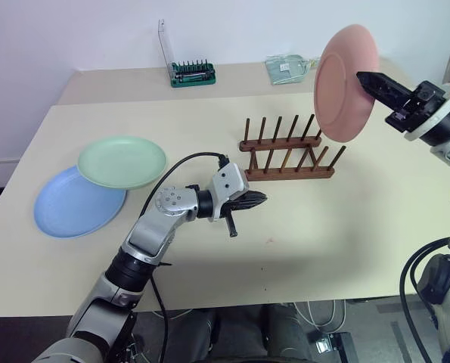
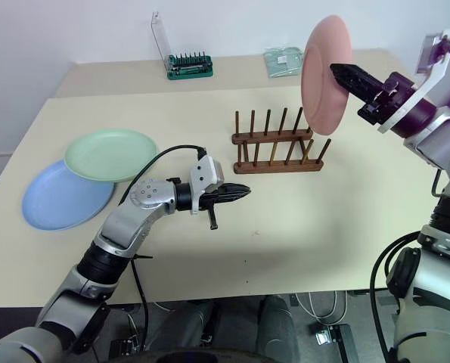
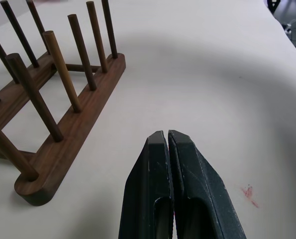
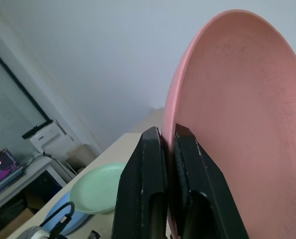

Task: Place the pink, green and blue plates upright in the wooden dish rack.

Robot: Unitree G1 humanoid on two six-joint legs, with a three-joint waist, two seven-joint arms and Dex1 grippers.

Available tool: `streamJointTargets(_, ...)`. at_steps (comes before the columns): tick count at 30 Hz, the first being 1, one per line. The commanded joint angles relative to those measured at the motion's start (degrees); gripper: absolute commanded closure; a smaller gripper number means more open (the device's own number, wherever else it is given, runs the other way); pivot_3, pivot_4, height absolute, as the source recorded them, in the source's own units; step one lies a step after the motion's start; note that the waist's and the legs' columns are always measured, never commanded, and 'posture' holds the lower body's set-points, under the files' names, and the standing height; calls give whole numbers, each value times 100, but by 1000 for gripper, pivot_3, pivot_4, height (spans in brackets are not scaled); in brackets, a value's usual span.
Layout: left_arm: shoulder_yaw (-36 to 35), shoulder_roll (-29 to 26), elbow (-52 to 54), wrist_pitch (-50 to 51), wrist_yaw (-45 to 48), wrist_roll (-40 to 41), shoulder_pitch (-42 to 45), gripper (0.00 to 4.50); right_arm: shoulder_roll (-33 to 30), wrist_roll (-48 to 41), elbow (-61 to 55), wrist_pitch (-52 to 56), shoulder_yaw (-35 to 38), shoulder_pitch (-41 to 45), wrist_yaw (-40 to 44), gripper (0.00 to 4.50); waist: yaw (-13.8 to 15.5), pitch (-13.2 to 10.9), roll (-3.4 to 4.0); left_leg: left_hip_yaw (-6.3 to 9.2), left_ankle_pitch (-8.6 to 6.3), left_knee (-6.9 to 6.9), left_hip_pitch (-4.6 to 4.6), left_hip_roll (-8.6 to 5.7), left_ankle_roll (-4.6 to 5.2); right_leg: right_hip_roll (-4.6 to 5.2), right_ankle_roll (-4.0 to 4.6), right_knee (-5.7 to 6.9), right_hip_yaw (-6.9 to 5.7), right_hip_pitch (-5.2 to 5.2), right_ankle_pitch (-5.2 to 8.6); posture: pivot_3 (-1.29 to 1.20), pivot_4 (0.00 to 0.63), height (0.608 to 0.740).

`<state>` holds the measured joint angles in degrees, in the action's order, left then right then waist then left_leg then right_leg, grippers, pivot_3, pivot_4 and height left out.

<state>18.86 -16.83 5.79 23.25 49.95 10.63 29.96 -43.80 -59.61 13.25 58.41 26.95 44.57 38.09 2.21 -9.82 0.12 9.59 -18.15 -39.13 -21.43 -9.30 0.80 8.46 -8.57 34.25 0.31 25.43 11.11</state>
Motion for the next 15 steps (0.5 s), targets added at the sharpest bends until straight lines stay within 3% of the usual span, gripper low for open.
streamJointTargets(1, -127, 20, 214, 2, 26, 153, 127, 4454, -34, 173, 303, -129, -31, 197, 150, 4432, -3, 0, 0, 0, 0, 0, 0, 0, 0, 0, 0, 0, 0, 0, 0, 0, 150, 735)
streamJointTargets(4, -127, 4, 223, 8, 29, 182, 135, 4454, -55, 335, 467, -193, -101, 237, 271, 4432, -5, 1, 2, 0, 0, 0, 0, 0, 0, 0, 0, 0, 0, 1, 0, 0, 150, 735)
streamJointTargets(7, -134, -27, 255, 25, 26, 225, 124, 4454, -23, 452, 445, -375, -87, 302, 310, 3539, -10, 2, 4, -2, 0, 0, 1, 0, 0, -1, 0, 0, 2, 1, 0, 0, 150, 735)
streamJointTargets(10, -158, -44, 324, 82, 14, 279, 97, 4454, 16, 818, 367, -926, -85, 378, 168, 2131, -6, 2, 4, -2, 0, 0, 0, 0, 0, -1, 0, 1, 2, 1, 0, 0, 150, 735)
streamJointTargets(15, -180, -60, 412, 184, -59, 329, 99, 4454, -197, 1540, 219, -1758, -271, 341, 150, 2131, -5, 2, 4, -2, 0, 0, 0, 0, -1, -1, -1, 0, 2, 2, 0, 0, 150, 735)
